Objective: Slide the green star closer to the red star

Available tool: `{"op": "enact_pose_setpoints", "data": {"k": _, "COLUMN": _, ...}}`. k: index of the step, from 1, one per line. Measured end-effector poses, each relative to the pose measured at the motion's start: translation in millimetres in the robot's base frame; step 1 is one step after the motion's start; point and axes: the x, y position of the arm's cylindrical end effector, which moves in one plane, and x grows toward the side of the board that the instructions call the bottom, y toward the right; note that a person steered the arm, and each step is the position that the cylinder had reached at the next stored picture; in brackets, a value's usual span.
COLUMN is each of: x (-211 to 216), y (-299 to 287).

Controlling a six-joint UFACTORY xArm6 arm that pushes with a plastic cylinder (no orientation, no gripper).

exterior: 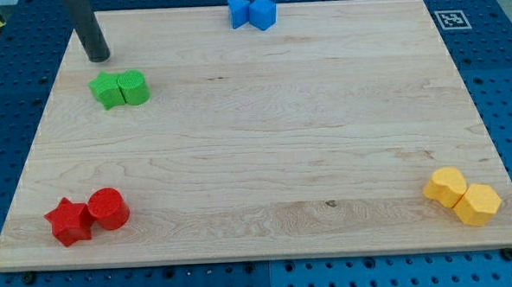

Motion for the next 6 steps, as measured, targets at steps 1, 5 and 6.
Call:
{"op": "enact_pose_setpoints", "data": {"k": 1, "x": 26, "y": 0}}
{"op": "enact_pose_setpoints", "data": {"k": 5, "x": 30, "y": 8}}
{"op": "enact_pose_setpoints", "data": {"k": 6, "x": 30, "y": 33}}
